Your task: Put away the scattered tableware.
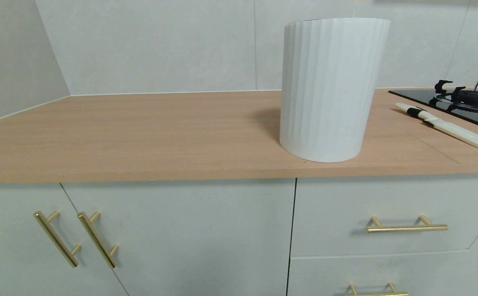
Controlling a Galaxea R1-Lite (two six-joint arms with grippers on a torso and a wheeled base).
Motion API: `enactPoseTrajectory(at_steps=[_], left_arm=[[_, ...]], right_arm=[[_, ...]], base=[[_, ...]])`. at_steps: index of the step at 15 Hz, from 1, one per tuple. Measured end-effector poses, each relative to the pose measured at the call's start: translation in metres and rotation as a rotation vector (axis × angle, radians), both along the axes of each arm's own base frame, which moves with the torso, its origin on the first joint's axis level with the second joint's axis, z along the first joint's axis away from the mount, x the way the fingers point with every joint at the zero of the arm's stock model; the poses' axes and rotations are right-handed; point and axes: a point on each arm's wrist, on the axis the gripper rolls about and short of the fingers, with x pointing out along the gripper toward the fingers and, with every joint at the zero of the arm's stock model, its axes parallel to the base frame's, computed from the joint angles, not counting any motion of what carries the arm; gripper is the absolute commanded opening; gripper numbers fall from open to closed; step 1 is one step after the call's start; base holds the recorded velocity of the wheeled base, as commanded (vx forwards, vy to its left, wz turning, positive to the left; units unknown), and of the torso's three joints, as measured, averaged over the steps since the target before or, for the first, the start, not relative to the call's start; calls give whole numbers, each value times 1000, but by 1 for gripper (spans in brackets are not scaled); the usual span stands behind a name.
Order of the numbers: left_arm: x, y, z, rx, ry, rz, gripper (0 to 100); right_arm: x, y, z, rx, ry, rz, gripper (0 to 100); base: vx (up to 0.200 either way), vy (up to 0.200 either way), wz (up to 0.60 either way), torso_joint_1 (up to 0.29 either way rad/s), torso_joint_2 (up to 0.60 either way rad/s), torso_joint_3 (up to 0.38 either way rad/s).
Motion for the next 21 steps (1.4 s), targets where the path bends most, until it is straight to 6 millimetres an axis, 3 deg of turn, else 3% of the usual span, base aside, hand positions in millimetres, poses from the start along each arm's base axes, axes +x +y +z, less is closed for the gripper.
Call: enactPoseTrajectory(at_steps=[4, 21], left_arm=[[0, 0, 0, 0, 0, 0, 100], [0, 0, 0, 0, 0, 0, 100]], right_arm=[[0, 0, 0, 0, 0, 0, 100], [0, 0, 0, -4, 0, 0, 100]], base=[[0, -200, 0, 1, -2, 4], [0, 0, 0, 7, -30, -24]])
